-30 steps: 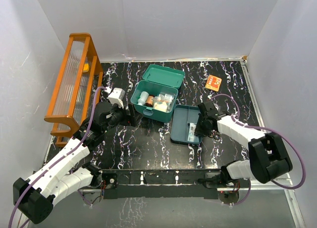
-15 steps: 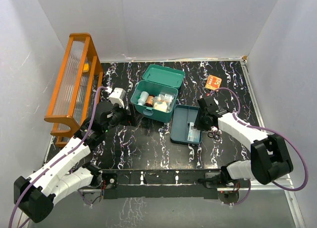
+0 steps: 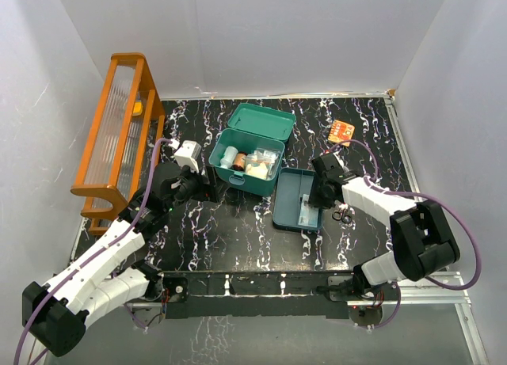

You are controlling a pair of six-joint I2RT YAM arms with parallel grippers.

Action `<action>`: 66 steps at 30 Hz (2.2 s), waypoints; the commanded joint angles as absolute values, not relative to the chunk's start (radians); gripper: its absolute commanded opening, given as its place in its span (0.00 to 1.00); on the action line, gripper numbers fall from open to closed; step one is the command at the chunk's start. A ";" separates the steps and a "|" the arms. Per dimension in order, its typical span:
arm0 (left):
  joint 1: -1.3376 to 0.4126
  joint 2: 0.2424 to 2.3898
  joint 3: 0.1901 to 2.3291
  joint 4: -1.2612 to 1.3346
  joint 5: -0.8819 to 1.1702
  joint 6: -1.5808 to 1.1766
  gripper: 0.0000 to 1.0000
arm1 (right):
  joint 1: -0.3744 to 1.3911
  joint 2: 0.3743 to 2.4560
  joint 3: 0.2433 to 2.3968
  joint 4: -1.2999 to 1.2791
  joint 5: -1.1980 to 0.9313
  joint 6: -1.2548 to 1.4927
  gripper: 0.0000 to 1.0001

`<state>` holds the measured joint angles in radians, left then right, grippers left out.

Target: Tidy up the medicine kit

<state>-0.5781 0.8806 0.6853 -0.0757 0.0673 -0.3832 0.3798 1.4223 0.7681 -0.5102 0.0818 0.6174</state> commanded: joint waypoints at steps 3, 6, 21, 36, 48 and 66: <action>-0.580 0.872 0.678 -0.058 0.066 -0.382 0.77 | 0.386 1.440 0.767 -0.463 0.064 0.583 0.22; -0.580 0.872 0.679 -0.061 0.067 -0.382 0.77 | 0.387 1.456 0.771 -0.487 0.059 0.576 0.22; -0.580 0.865 0.675 -0.058 0.067 -0.382 0.77 | 0.416 1.398 0.793 -0.626 0.037 0.567 0.23; -0.580 0.843 0.681 -0.070 0.061 -0.377 0.77 | 0.404 1.309 0.944 -0.579 0.248 0.590 0.27; -0.581 0.820 0.680 -0.061 0.061 -0.373 0.77 | 0.157 1.362 1.002 -0.476 0.382 0.565 0.40; -0.580 0.806 0.681 -0.074 0.070 -0.377 0.78 | 0.035 1.665 1.127 -0.412 0.222 0.295 0.43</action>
<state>-0.5781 0.8257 0.6853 -0.0765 0.0673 -0.3820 0.0566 1.6463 1.0645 -0.4583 0.2806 0.3462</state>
